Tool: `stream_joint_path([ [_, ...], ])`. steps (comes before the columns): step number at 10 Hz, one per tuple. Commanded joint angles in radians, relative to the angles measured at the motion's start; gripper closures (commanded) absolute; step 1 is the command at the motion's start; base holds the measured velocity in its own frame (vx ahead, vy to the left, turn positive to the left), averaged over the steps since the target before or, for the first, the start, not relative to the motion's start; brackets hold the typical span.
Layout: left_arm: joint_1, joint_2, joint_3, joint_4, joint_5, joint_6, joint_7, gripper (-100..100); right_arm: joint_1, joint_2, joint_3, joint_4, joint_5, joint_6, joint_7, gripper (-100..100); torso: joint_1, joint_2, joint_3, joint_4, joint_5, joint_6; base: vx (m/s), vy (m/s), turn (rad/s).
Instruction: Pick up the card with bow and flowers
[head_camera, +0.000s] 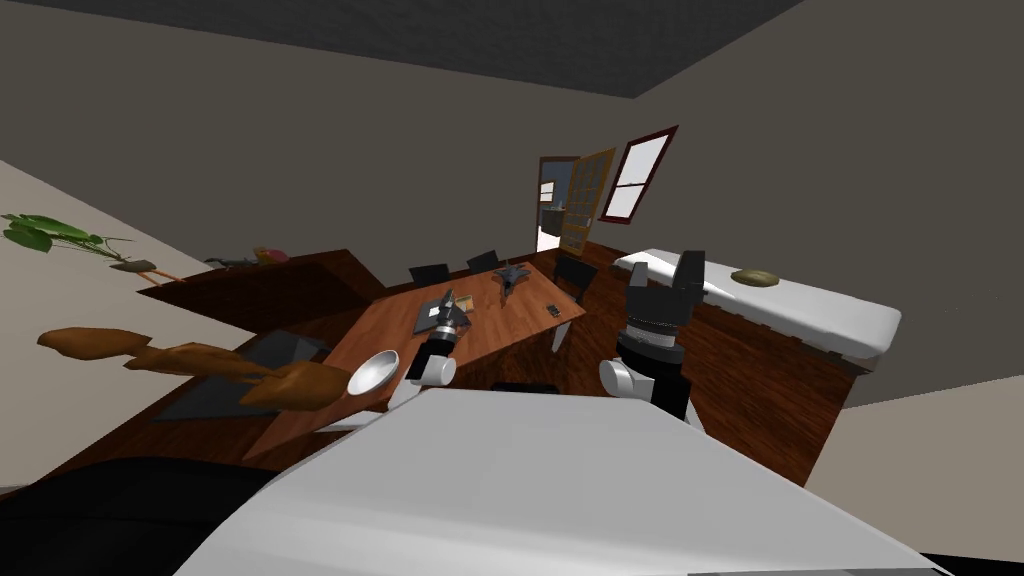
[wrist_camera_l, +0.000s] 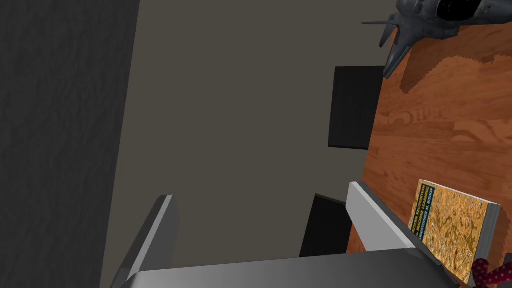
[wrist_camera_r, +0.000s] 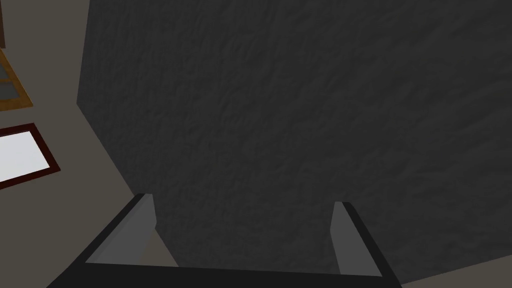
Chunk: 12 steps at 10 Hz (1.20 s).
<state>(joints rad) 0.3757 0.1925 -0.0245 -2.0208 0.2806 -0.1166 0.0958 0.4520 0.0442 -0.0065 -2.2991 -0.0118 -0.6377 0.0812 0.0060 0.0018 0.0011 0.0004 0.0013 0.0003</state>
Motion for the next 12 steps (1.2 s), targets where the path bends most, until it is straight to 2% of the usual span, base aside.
stream_joint_path([
  [1,-0.007,0.016,0.0,0.032,0.034,0.012,0.004,-100,0.0,0.0,0.0,0.0,0.0,0.0,0.0,0,0.0,0.0,0.0,0.0,0.0,0.0,-0.042,0.084,-0.095],
  [2,-0.028,0.045,0.006,0.062,0.074,0.053,0.01,-100,0.0,0.0,0.0,0.0,0.0,0.0,0.0,0,0.0,0.0,0.0,0.0,0.0,-0.001,-0.063,0.098,-0.203],
  [3,-0.028,0.045,0.006,0.08,0.088,0.053,0.01,-100,0.0,0.0,0.0,0.0,0.0,0.0,0.0,0,0.001,0.001,0.0,0.0,0.0,0.0,-0.071,0.09,-0.108],
  [4,-0.049,0.075,0.011,0.118,0.124,0.095,0.015,-100,0.0,0.0,0.0,0.0,0.0,0.0,0.0,0,0.001,0.001,0.001,0.0,0.0,-0.001,-0.066,0.098,-0.213],
  [5,-0.049,0.075,0.011,0.13,0.144,0.097,0.015,-100,0.0,0.0,0.0,0.0,0.0,0.0,0.0,0,0.002,0.001,0.001,0.0,0.0,0.0,-0.05,0.086,-0.111],
  [6,-0.071,0.106,0.016,0.165,0.182,0.139,0.021,-100,0.0,0.0,0.0,0.0,0.0,0.0,0.0,0,0.001,0.0,0.0,0.0,0.0,-0.001,-0.077,0.113,-0.222],
  [7,-0.071,0.106,0.016,0.182,0.201,0.141,0.021,-100,0.0,0.0,0.0,0.0,0.0,0.0,0.0,0,0.003,0.001,0.001,0.0,0.001,0.0,-0.072,0.102,-0.122],
  [8,-0.093,0.137,0.021,0.21,0.236,0.187,0.027,-100,0.0,0.0,0.0,0.0,0.0,0.0,0.0,0,0.002,0.001,0.001,0.0,0.001,-0.001,-0.071,0.097,-0.25],
  [9,-0.093,0.137,0.021,0.222,0.259,0.187,0.027,-100,0.0,0.0,0.0,0.0,0.0,0.0,0.0,0,0.002,0.001,0.001,0.0,0.0,0.0,-0.061,0.088,-0.118],
  [10,-0.093,0.137,0.021,0.236,0.259,0.187,0.027,-100,0.0,0.0,0.0,0.0,0.0,0.0,0.0,0,0.001,0.0,0.0,0.0,0.0,-0.001,-0.023,0.032,0.029],
  [11,-0.116,0.169,0.026,0.268,0.305,0.233,0.033,-100,0.0,0.0,0.0,0.0,0.0,0.0,0.0,0,-0.002,-0.002,-0.001,0.0,0.0,-0.001,-0.042,0.058,-0.258],
  [12,-0.116,0.169,0.026,0.291,0.318,0.233,0.033,-100,0.0,0.0,0.0,0.0,0.0,0.0,0.0,0,-0.001,-0.001,-0.001,0.0,0.0,0.0,-0.049,0.079,-0.143],
])
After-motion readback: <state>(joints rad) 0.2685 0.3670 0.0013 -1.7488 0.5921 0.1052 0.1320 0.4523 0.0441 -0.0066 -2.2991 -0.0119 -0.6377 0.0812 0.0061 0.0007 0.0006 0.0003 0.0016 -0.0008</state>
